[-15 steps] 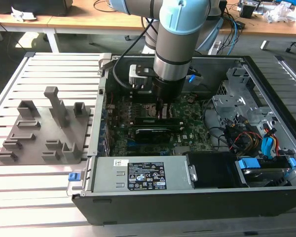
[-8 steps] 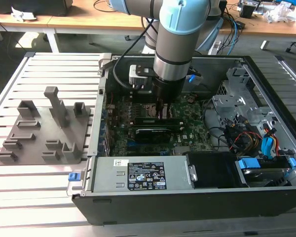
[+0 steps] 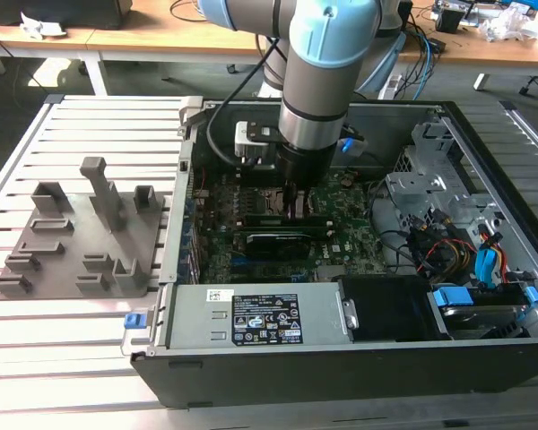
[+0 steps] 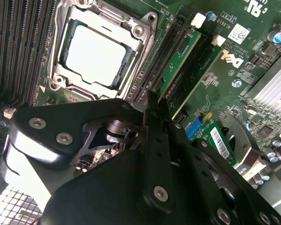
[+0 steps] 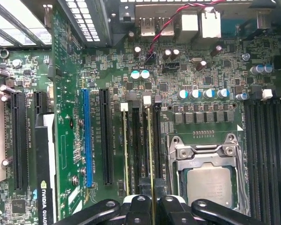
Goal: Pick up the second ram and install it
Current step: 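Insert the second ram into the second slot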
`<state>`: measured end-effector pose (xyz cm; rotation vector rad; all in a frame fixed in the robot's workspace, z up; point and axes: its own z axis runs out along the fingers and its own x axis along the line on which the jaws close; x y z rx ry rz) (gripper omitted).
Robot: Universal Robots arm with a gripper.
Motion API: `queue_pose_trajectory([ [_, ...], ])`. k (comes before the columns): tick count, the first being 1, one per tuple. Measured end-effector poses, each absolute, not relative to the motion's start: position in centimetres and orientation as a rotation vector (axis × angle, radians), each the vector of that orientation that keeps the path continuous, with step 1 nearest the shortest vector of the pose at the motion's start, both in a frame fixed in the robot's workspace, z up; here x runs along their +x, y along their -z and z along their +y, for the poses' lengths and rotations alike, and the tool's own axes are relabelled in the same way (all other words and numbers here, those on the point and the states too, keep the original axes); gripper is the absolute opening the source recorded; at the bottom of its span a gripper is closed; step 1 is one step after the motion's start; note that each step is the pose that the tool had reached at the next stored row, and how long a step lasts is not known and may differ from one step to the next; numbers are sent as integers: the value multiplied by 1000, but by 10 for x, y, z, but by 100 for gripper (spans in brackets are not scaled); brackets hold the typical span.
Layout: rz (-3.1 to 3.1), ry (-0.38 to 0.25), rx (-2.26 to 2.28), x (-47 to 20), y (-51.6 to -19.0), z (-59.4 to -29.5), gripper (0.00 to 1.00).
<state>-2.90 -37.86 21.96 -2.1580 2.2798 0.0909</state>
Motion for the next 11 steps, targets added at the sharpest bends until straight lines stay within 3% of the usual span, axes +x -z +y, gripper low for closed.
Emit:
queue_pose_trajectory([
  [4,2278,-93,-2156,-29,-218,-378,14],
  [7,2279,-93,-2157,-29,-221,-378,22],
  [11,2285,-80,-2162,-29,-246,-378,22],
])
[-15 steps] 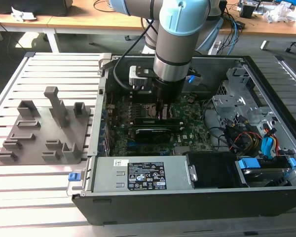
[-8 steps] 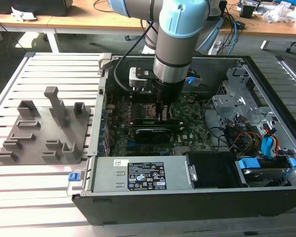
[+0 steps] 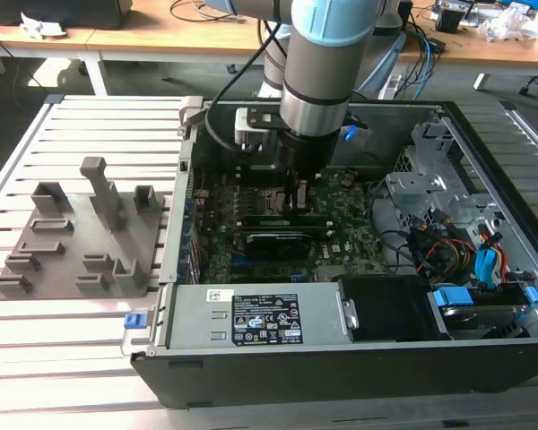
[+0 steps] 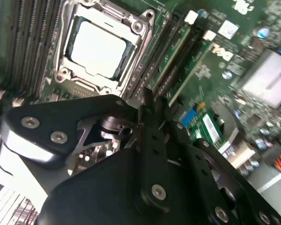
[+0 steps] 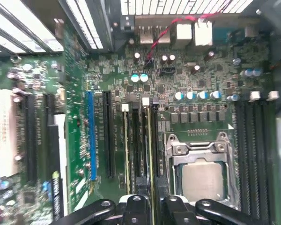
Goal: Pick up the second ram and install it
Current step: 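Insert the second ram into the second slot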
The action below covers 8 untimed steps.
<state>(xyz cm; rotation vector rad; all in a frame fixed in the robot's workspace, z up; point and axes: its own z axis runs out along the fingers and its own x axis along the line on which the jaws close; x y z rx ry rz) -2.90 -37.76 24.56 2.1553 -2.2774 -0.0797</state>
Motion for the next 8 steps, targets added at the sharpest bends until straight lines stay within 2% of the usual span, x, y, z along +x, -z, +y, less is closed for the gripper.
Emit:
queue_pose_trajectory([
  [2,-2269,59,2147,-29,-260,-374,22],
  [3,-2265,48,2142,-29,-267,-373,11],
  [8,-2264,47,2142,-29,-270,-372,11],
])
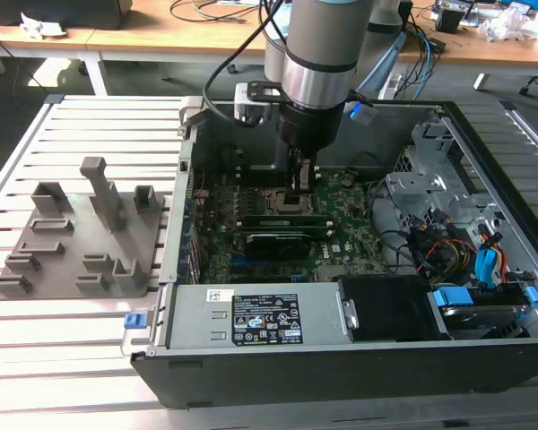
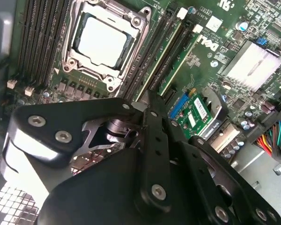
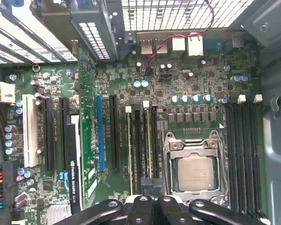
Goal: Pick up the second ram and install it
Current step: 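Insert the second ram into the second slot, then press down the second ram until it locks into place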
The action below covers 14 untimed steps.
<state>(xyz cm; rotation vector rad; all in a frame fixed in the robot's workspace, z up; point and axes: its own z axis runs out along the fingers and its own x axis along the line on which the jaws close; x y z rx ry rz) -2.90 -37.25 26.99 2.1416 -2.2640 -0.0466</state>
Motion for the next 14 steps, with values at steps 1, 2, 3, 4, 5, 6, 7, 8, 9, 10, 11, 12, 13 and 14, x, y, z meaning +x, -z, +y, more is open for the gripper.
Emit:
queue_pose_trajectory([
  [1,-2264,47,2142,-29,-270,-372,11],
  [2,-2264,47,2142,-29,-270,-372,11],
  [3,-2264,47,2142,-29,-270,-372,11],
  [4,-2264,47,2142,-29,-270,-372,11],
  [5,-2264,46,2141,-27,-270,-373,11],
  [6,-2264,47,2141,-13,-270,-372,11],
  [7,-2263,47,2140,-4,-270,-373,11],
  [8,-2262,48,2140,6,-269,-373,11],
  [9,-2262,49,2139,14,-268,-372,11],
  [10,-2260,51,2138,22,-266,-372,11],
  [11,-2260,52,2138,25,-263,-372,11],
  [12,-2260,52,2138,25,-259,-372,11],
  [13,-2260,52,2137,25,-255,-372,11],
  [14,-2260,52,2137,25,-250,-372,11],
])
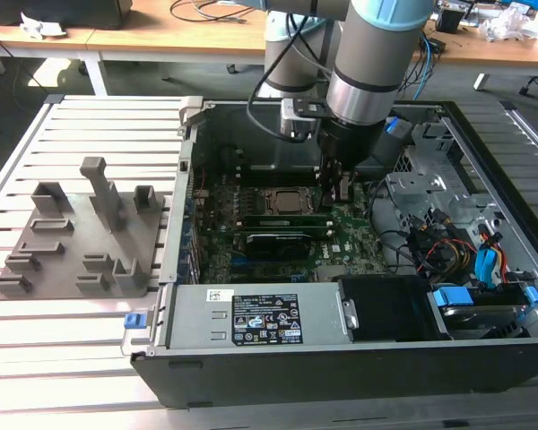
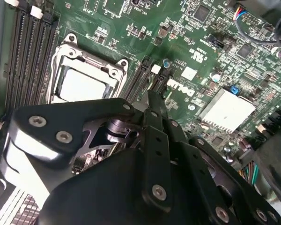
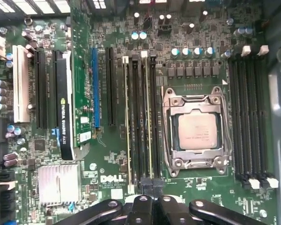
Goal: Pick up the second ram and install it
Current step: 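Press down the second ram until it locks into place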
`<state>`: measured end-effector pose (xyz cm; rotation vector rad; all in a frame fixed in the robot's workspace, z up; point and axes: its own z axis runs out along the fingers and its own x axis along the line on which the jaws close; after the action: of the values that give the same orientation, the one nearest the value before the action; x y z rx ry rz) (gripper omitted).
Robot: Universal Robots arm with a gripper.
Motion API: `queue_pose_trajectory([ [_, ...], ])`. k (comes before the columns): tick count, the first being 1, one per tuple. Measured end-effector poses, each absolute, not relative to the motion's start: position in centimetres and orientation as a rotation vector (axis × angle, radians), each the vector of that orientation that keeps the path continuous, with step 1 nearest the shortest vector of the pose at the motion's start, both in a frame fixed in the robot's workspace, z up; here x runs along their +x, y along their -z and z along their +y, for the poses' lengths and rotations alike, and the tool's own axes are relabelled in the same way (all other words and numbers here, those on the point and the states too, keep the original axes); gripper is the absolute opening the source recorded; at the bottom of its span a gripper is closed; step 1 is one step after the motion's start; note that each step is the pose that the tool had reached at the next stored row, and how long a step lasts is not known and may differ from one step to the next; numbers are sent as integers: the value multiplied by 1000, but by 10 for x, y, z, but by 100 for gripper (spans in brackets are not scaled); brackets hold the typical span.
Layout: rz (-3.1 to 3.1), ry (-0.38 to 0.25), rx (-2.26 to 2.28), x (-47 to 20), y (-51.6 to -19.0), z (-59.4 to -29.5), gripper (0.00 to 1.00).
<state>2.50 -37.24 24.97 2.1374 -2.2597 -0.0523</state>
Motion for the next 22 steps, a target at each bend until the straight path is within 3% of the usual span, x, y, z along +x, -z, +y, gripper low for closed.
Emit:
queue_pose_trajectory([
  [6,-2259,51,2137,25,-228,-373,11],
  [9,-2262,49,2139,23,-238,-372,11],
  [22,-2273,27,2150,-80,-230,-372,11],
])
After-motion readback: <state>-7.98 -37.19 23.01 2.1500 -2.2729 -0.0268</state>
